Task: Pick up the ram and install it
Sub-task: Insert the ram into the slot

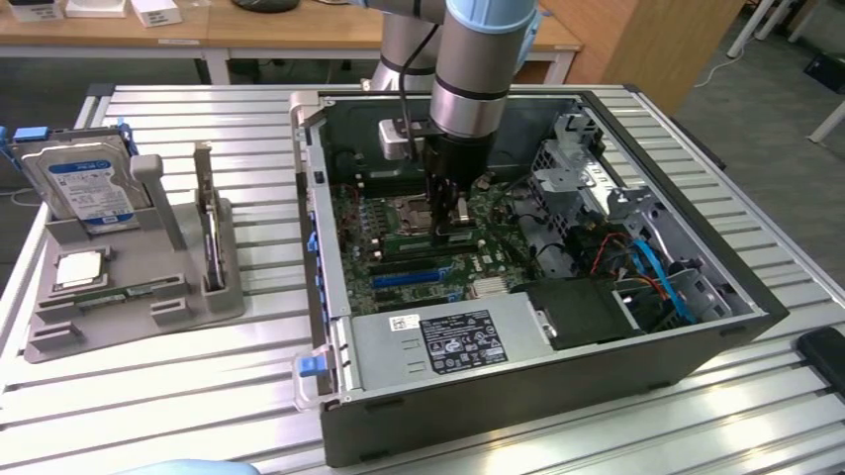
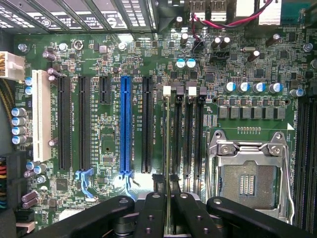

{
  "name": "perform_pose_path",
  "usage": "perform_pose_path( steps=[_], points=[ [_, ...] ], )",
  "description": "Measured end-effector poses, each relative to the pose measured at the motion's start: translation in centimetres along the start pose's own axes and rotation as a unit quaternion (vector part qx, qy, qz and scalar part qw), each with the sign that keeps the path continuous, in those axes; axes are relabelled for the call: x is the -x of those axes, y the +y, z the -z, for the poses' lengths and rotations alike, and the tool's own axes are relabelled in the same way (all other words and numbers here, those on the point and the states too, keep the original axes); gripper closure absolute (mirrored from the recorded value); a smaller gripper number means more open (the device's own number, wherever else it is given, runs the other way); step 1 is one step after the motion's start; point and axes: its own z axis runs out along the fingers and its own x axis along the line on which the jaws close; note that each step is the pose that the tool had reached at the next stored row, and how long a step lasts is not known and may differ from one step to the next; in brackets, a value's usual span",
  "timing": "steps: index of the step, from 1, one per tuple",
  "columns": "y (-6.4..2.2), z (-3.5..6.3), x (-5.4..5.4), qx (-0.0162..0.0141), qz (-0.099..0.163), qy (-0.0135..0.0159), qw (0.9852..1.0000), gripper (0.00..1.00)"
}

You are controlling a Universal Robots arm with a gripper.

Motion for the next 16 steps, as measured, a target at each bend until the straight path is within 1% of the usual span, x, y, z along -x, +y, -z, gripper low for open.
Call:
perform_pose_path(
  steps=[4, 16],
  points=[
    [0.01, -0.01, 0.00, 0.0008, 0.000, 0.0000, 1.0000, 0.87],
    [-0.03, -0.18, 0.08, 0.0007, 0.000, -0.0001, 1.0000, 0.87]
  ],
)
